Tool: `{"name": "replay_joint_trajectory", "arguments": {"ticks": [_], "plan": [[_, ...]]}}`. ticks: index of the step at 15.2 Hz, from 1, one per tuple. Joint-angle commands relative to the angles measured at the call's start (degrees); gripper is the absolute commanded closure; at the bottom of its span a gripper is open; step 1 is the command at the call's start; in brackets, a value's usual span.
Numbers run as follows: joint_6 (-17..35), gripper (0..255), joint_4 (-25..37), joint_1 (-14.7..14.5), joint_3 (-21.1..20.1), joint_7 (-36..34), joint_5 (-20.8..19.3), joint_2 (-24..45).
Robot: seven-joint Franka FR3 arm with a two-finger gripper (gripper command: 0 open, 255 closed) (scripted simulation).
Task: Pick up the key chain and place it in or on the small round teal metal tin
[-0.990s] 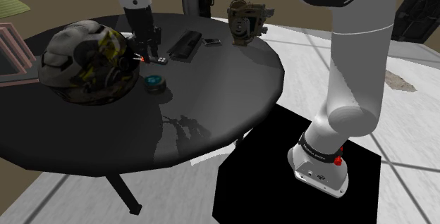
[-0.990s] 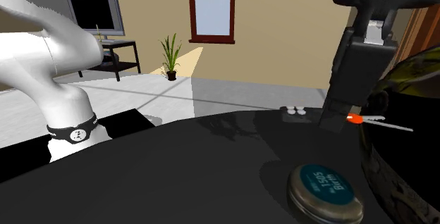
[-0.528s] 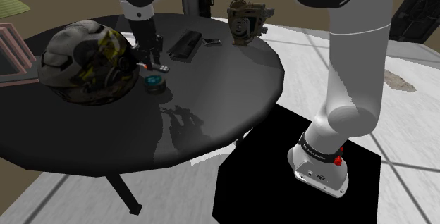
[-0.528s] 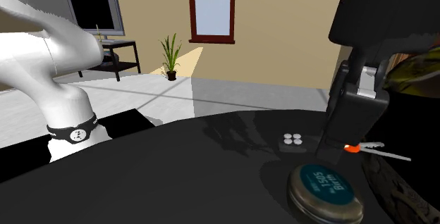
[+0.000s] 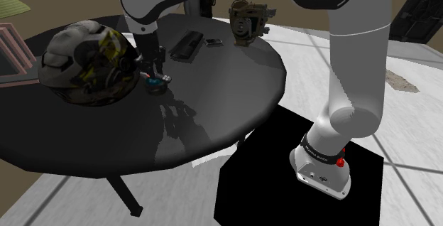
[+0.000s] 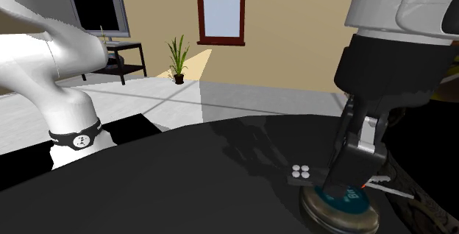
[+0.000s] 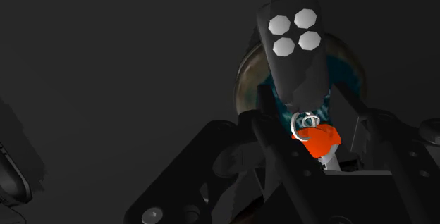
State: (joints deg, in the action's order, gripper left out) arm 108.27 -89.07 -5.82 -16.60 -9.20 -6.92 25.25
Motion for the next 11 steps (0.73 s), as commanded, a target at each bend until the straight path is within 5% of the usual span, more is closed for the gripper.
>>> {"name": "replay_joint_trajectory", "arguments": {"ticks": [1, 8, 9, 11], "plan": [[0.7, 255, -0.5, -0.1, 0.0, -0.1, -0.1, 0.2], [0.7, 255, -0.5, -0.1, 0.0, -0.1, -0.1, 0.2], [0.7, 0, -0.5, -0.1, 0.0, -0.1, -0.1, 0.2], [0.7, 0, -0.5, -0.1, 0.0, -0.1, -0.1, 0.2]]}}
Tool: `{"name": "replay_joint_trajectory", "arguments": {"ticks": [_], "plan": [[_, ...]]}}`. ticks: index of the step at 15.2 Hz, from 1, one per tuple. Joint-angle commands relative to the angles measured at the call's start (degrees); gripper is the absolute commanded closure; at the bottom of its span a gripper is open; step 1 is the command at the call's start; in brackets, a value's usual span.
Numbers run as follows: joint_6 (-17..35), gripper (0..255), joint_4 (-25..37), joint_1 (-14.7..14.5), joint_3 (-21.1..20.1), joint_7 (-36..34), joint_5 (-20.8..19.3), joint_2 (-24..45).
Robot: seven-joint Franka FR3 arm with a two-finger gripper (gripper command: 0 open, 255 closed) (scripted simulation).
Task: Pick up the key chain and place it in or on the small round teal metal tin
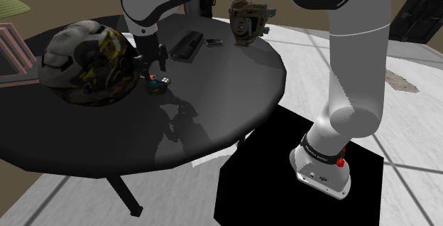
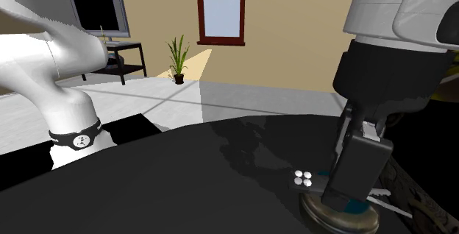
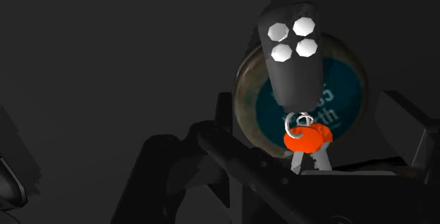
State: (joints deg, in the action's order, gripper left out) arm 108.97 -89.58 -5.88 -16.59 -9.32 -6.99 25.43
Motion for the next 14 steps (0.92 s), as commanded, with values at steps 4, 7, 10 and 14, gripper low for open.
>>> {"name": "replay_joint_trajectory", "arguments": {"ticks": [4, 7, 10, 14], "plan": [[-1.8, 0, 1.5, 0.0, -0.1, 0.1, 0.1, -0.3], [-7.0, 0, 6.4, -0.3, -0.2, 0.3, 0.4, -0.7], [-7.0, 0, 6.4, -0.3, -0.2, 0.3, 0.4, -0.7], [-7.0, 0, 6.4, -0.3, -0.2, 0.3, 0.4, -0.7]]}}
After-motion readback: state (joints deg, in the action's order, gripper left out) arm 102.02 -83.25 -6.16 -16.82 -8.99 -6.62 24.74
